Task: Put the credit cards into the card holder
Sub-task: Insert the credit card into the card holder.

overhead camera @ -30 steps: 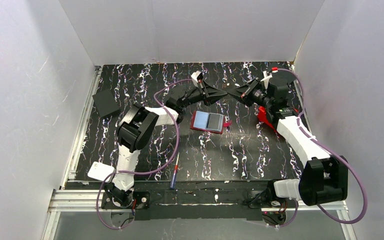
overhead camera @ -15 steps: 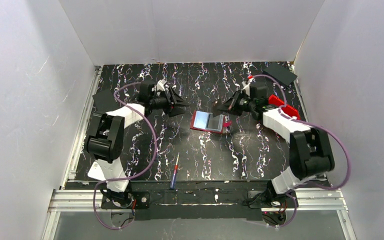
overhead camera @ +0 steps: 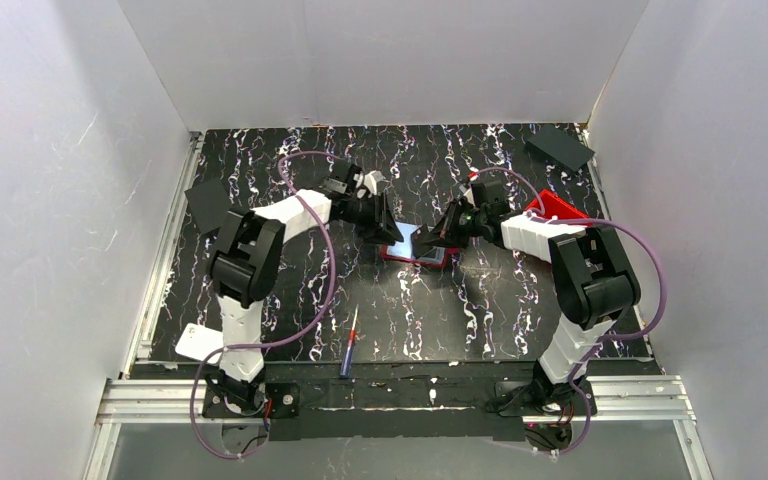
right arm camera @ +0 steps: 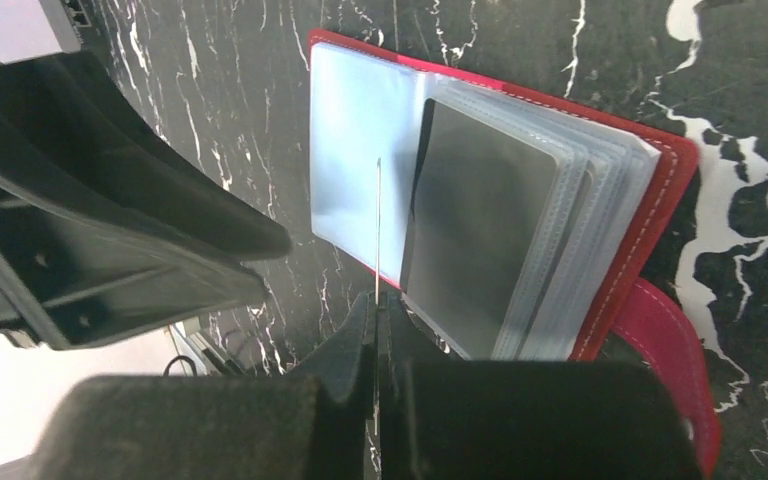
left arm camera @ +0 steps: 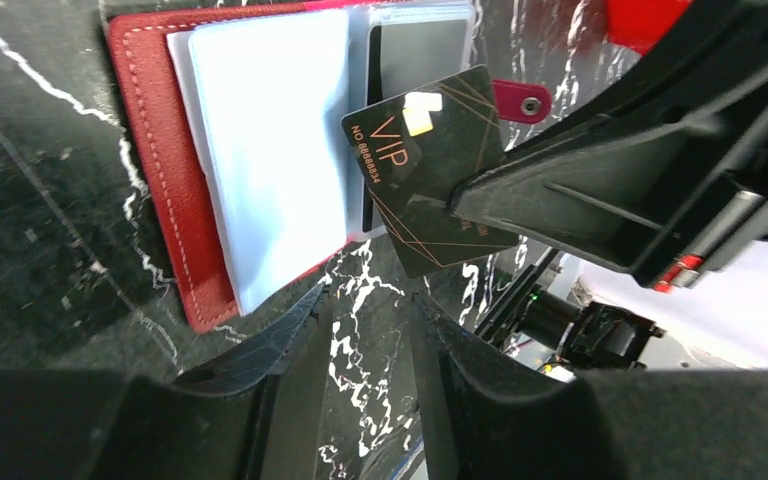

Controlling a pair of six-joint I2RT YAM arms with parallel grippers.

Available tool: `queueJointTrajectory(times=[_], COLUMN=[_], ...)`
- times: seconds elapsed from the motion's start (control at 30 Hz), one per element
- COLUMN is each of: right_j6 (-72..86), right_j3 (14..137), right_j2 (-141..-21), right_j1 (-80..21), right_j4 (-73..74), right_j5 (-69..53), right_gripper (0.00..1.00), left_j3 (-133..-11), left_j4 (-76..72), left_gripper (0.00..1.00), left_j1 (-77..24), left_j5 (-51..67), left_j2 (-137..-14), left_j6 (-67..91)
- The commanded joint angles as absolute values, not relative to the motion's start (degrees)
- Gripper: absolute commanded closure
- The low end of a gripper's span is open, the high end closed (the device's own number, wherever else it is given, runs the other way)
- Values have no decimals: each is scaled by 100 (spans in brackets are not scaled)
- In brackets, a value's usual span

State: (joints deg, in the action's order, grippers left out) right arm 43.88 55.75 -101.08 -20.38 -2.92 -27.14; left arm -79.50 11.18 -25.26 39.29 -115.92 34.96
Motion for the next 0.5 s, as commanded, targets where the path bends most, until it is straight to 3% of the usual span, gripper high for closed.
queueJointTrajectory(times=[0.0,0.47], right_j6=[4214,4232], right_j3=[5744,5604], right_j2=[-10064,-10239], right_j1=[-2057,-2057], right_j4=[-166,-379], right_j5=[-2472,-2484], right_gripper=[99,99], left_j3=[-8339,-8273], left_j4=[1461,1724], left_gripper=[68,80], left_j1=[-2668,-2681], left_j5=[3765,3275], left_j2=[-11745,-12065], left_j6=[3191,3132])
